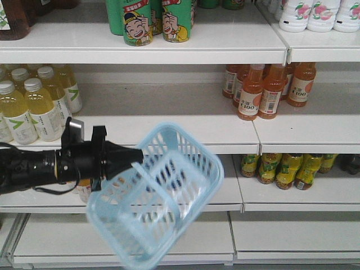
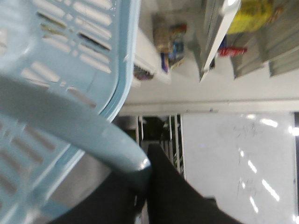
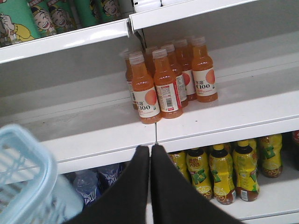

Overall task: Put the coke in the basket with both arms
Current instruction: 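Grasp the basket handle with the left gripper and lift it off, then hold the basket with the left gripper in front of the robot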

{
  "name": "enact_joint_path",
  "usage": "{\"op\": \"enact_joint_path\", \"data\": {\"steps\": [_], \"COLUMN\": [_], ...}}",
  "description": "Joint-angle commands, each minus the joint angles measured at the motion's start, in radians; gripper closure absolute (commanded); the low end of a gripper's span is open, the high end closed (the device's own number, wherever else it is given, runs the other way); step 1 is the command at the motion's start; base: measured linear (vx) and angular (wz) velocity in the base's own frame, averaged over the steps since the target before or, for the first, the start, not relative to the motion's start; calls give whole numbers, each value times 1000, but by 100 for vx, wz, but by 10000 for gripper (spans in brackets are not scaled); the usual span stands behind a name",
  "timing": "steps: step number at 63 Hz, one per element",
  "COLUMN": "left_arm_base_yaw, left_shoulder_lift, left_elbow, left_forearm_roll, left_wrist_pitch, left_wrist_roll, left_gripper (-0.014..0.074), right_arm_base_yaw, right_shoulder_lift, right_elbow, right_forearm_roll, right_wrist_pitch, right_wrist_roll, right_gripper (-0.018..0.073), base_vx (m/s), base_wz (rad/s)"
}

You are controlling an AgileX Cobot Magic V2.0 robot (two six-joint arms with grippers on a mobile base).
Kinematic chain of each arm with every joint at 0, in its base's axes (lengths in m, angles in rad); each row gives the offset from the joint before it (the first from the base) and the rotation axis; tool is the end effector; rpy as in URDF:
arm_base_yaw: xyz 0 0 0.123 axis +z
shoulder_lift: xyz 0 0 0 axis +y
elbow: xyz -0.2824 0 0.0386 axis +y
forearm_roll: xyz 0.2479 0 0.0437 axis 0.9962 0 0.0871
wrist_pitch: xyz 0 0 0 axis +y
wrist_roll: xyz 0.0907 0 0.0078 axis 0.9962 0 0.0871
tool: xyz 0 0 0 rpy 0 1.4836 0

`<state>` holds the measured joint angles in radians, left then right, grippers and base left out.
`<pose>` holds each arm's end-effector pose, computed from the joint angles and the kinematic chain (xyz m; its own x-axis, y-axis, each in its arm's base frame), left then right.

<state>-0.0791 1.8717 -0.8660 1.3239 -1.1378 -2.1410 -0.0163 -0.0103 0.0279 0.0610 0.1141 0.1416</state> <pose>0.3222 -0.1059 0.1771 -0.9329 -0.3527 -0.0725 -0.0040 0.2116 -0.9774 0.0568 -0.0003 0.1939 -0.0415 0.2015 -0.9786 0.0181 0.9794 0.2009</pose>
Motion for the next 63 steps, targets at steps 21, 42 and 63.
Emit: {"op": "enact_joint_path", "data": {"steps": [21,42,63], "left_arm_base_yaw": [-149,-190,-190], "left_shoulder_lift": [-649,-902,-911], "left_elbow": [182,182,182], "left_forearm_roll": [-17,-116,-115], "left_wrist_pitch": [-237,-235,-222], "left_wrist_roll": [-14,-23,-23], "left_gripper": [604,604,604], "right_arm_base_yaw": [-5,-5,-5], "right_shoulder_lift": [-13,-13,-13], "right_elbow": [8,8,8], "right_forearm_roll": [-8,-8,-8], "right_wrist_pitch": [-70,-70,-70], "right_wrist_roll": [-7,-7,-7], "right_gripper": [564,564,564], "base_vx": [0,0,0], "base_wz": [0,0,0]}}
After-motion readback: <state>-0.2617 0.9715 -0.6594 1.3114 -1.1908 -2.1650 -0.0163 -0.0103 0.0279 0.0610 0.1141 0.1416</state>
